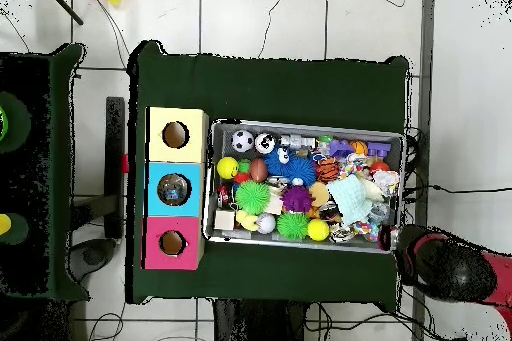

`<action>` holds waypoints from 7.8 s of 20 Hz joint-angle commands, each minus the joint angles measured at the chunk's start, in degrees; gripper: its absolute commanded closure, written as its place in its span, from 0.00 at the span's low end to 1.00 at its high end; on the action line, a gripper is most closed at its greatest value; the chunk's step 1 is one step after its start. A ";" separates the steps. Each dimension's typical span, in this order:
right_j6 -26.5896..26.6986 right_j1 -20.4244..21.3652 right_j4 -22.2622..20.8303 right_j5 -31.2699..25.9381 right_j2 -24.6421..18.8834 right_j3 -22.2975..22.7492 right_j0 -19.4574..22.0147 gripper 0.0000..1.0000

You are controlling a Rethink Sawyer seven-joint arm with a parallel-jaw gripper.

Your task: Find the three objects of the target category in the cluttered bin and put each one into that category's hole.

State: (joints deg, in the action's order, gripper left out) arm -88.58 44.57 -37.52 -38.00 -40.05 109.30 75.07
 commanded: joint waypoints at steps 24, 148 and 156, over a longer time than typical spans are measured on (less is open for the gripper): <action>7.04 -11.66 -12.88 5.45 1.14 -9.06 -4.87 0.00; 14.64 -29.31 -23.01 10.53 6.24 -18.57 -1.18 0.00; 12.56 -27.85 -23.67 11.94 7.34 -17.28 -2.43 1.00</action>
State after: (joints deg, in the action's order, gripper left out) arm -88.58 25.01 -53.42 -23.93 -37.56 94.35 73.77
